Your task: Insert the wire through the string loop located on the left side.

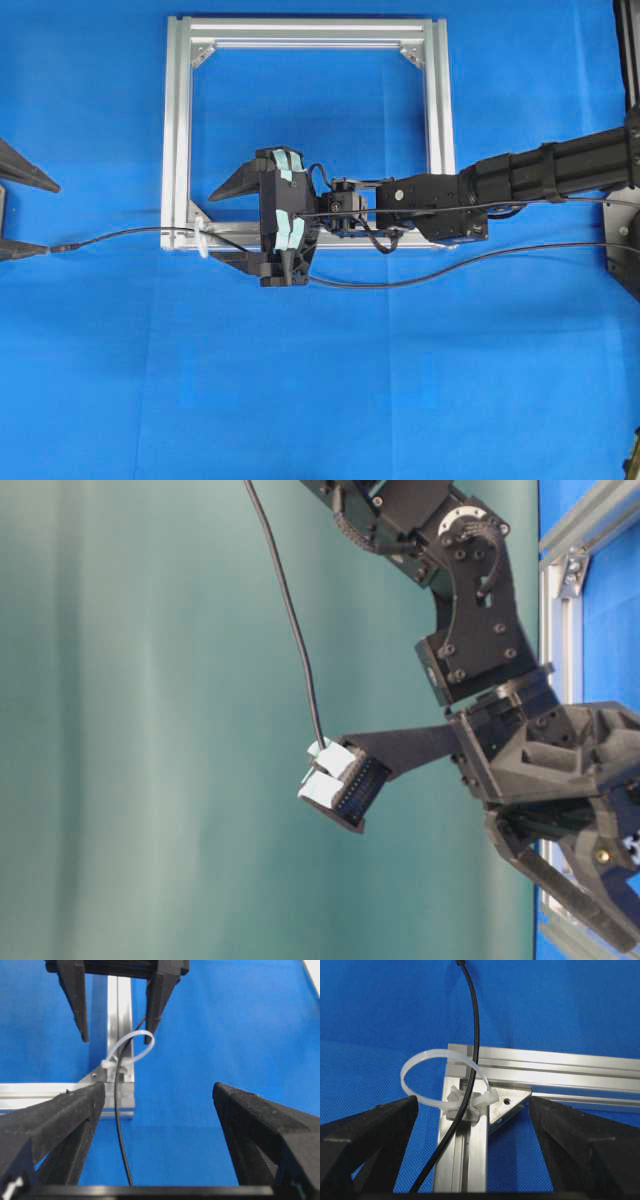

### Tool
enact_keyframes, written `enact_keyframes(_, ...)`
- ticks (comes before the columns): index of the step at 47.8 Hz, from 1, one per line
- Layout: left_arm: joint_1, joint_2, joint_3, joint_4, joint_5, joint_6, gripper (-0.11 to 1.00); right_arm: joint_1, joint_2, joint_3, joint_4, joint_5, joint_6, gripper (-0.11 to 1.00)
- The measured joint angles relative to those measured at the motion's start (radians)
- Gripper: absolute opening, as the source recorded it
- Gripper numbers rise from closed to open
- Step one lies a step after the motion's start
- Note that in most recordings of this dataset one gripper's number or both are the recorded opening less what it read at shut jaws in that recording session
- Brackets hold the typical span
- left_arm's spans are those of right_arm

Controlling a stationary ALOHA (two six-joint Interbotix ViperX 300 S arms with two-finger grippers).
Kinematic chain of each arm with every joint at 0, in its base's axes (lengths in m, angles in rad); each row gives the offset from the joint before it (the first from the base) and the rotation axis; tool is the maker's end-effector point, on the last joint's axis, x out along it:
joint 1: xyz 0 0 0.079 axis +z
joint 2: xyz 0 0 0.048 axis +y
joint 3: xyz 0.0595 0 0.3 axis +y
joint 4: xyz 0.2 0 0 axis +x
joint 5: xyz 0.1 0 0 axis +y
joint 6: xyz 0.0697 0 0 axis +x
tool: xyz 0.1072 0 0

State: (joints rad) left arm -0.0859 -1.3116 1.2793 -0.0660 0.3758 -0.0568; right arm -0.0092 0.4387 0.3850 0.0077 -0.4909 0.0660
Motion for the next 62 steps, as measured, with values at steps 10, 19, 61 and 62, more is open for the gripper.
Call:
enact_keyframes(10,0.011,0.000,0.000,0.002,-0.005,0.000,0.84,-0.002,-0.003,0.000,0.000,0.017,0.003,0.94)
enact_keyframes(19,0.011,0.000,0.002,0.000,-0.011,0.000,0.84,-0.002,-0.087,0.017,0.002,0.057,0.003,0.94)
enact_keyframes(61,0.011,0.000,0.006,0.000,-0.031,0.000,0.84,-0.002,-0.365,0.181,0.009,0.084,0.003,0.94)
enact_keyframes(62,0.011,0.000,0.006,0.000,-0.031,0.002,0.84,-0.002,-0.367,0.183,0.008,0.084,0.003,0.94)
